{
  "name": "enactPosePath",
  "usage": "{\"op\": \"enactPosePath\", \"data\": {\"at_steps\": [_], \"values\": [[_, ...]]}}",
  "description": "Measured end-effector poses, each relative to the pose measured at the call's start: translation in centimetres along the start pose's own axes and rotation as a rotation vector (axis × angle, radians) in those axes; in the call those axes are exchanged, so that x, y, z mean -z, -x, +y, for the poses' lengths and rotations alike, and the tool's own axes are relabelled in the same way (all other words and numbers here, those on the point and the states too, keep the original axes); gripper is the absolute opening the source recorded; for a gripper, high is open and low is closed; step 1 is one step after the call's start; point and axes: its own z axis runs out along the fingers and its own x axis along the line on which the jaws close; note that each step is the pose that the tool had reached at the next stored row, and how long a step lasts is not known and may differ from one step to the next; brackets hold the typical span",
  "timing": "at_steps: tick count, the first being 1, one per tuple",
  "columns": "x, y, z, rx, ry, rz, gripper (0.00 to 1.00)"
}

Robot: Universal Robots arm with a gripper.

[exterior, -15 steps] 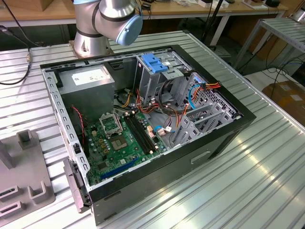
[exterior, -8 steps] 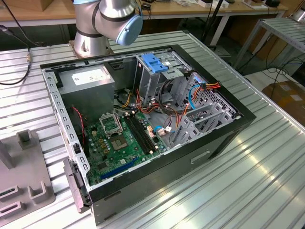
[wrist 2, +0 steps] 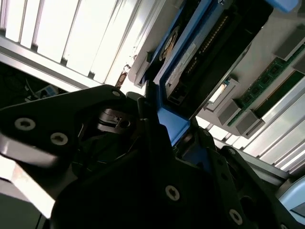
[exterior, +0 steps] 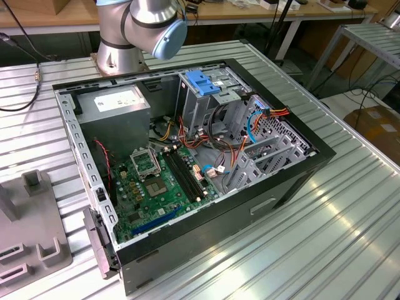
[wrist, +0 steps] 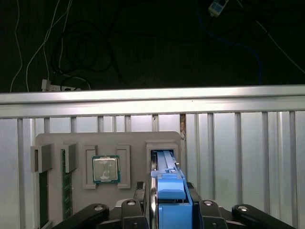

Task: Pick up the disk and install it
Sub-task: 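Pick up the disk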

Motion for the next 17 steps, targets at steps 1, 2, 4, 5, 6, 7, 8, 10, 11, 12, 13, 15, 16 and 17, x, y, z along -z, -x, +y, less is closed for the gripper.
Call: {"op": "enactPosePath", "data": {"at_steps": [1,2,4,5,6,7,8,10,11,12,13,15,16,17], "values": [[0.00,0.00,0.00,0.000,0.0000,0.0001,0.38],[-0.01,0.00,0.00,0.000,0.0000,0.0001,0.38],[-0.01,0.00,0.00,0.000,-0.0001,0.0002,0.38],[-0.01,0.00,0.00,0.000,-0.0001,0.0003,0.38],[-0.01,0.00,0.00,0.000,-0.0001,0.0003,0.38],[-0.01,0.00,0.00,0.000,-0.0001,0.0003,0.38],[-0.01,0.00,0.00,0.000,-0.0001,0.0003,0.38],[-0.01,0.00,0.00,0.000,-0.0001,0.0003,0.38],[-0.01,0.00,0.00,0.000,-0.0001,0.0003,0.38],[-0.01,0.00,0.00,0.000,-0.0002,0.0003,0.37],[-0.01,0.00,0.00,0.000,-0.0001,0.0004,0.37],[-0.01,0.00,0.00,0.000,-0.0001,0.0006,0.37],[-0.01,0.00,0.00,0.000,-0.0002,0.0008,0.37],[-0.01,0.00,0.00,0.000,-0.0002,0.0009,0.37]]}}
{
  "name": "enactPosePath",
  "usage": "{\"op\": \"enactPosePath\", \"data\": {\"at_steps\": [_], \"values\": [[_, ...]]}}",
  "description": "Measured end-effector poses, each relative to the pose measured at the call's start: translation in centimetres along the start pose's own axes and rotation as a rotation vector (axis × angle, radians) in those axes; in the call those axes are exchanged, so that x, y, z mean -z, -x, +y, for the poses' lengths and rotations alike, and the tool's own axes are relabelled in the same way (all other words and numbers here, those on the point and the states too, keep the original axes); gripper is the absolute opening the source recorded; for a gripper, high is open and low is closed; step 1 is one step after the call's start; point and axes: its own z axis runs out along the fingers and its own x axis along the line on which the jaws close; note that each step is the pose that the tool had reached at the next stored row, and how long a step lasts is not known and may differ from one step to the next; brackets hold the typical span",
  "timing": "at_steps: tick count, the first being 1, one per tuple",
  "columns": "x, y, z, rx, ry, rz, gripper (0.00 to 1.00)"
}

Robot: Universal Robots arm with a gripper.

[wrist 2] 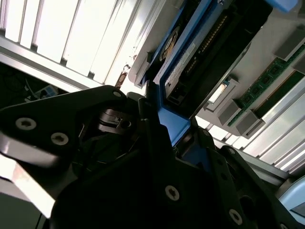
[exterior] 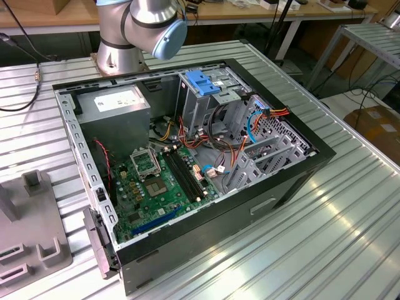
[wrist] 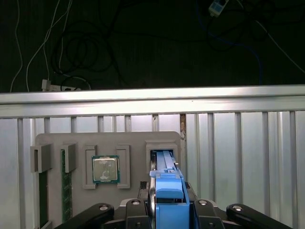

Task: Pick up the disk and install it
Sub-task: 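Pick up the disk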

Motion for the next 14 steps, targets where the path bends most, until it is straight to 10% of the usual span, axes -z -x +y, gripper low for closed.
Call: {"op": "enactPosePath", "data": {"at_steps": [14], "values": [[0.67,-0.02,0.01,0.000,-0.0001,0.0001,0.37]]}}
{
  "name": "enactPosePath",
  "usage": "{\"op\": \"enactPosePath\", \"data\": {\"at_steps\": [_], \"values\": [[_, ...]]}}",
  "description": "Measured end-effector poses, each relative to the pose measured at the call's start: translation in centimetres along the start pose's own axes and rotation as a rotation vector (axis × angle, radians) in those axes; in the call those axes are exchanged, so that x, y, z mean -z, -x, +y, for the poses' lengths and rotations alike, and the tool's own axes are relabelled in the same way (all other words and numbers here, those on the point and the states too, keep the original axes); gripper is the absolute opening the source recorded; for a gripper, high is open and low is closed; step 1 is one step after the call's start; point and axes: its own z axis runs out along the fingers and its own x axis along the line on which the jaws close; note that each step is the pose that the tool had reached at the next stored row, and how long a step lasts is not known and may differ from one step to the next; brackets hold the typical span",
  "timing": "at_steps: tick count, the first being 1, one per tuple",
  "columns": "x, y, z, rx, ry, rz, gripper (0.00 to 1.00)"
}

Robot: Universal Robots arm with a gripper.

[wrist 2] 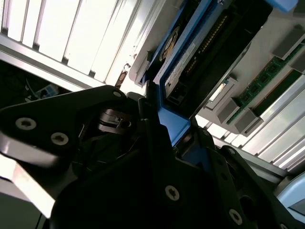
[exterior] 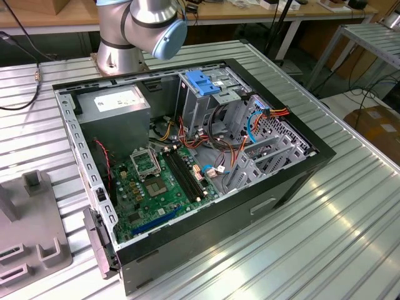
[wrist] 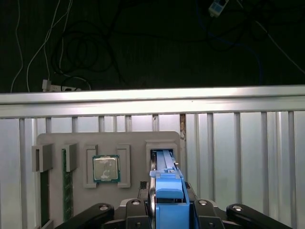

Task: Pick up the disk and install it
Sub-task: 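Pick up the disk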

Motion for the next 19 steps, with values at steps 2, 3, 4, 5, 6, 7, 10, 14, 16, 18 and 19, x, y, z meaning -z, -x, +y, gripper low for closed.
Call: {"op": "enactPosePath", "data": {"at_steps": [2,3,4,5,6,7,10,14,16,18,19], "values": [[0.46,-0.02,0.01,0.000,0.0000,0.0000,0.37],[0.73,-0.03,0.01,0.000,0.0001,0.0001,0.37],[0.95,-0.03,0.01,0.000,0.0001,0.0000,0.37],[1.28,-0.05,0.01,0.000,0.0000,0.0000,0.37],[1.54,-0.06,0.02,0.000,0.0001,0.0001,0.37],[1.89,-0.07,0.03,0.000,0.0002,0.0000,0.37],[2.78,-0.10,0.03,0.000,0.0001,0.0000,0.37],[3.67,-0.13,0.05,0.000,0.0000,0.0000,0.37],[4.11,-0.15,0.05,0.000,0.0001,0.0000,0.37],[4.46,-0.16,0.05,0.000,0.0001,0.0000,0.37],[4.75,-0.17,0.06,0.000,0.0001,0.0000,0.37]]}}
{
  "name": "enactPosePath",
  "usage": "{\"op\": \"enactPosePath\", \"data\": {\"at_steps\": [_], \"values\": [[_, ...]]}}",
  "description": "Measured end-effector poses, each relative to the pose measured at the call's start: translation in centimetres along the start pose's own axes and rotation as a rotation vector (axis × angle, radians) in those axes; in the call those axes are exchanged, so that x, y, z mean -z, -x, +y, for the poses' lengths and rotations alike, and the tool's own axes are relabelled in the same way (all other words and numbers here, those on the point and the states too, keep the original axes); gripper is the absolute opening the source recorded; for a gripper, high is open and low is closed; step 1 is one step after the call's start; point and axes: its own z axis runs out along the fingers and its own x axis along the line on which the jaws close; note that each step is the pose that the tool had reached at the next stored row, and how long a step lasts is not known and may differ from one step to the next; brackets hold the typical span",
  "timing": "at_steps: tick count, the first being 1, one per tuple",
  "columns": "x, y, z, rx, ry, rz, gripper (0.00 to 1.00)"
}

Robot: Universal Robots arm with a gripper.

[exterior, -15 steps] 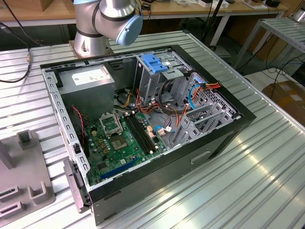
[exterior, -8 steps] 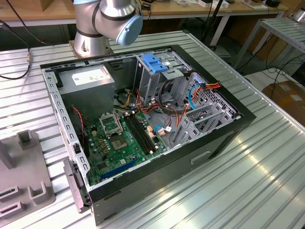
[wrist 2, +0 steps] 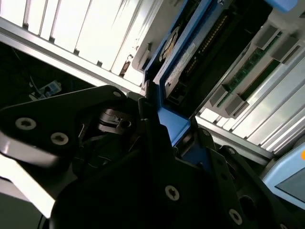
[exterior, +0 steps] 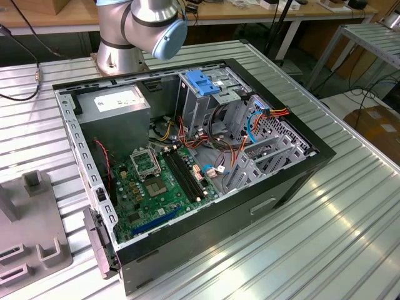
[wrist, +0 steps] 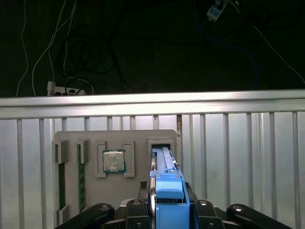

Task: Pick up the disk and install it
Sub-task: 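Pick up the disk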

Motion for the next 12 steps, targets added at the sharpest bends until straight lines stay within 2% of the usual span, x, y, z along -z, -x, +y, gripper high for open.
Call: {"op": "enactPosePath", "data": {"at_steps": [1,10,12], "values": [[0.37,-0.01,0.00,0.000,0.0000,0.0000,0.37],[1.97,-0.07,0.02,0.000,0.0001,0.0001,0.37],[2.51,-0.09,0.03,0.000,-0.0001,0.0000,0.37]]}}
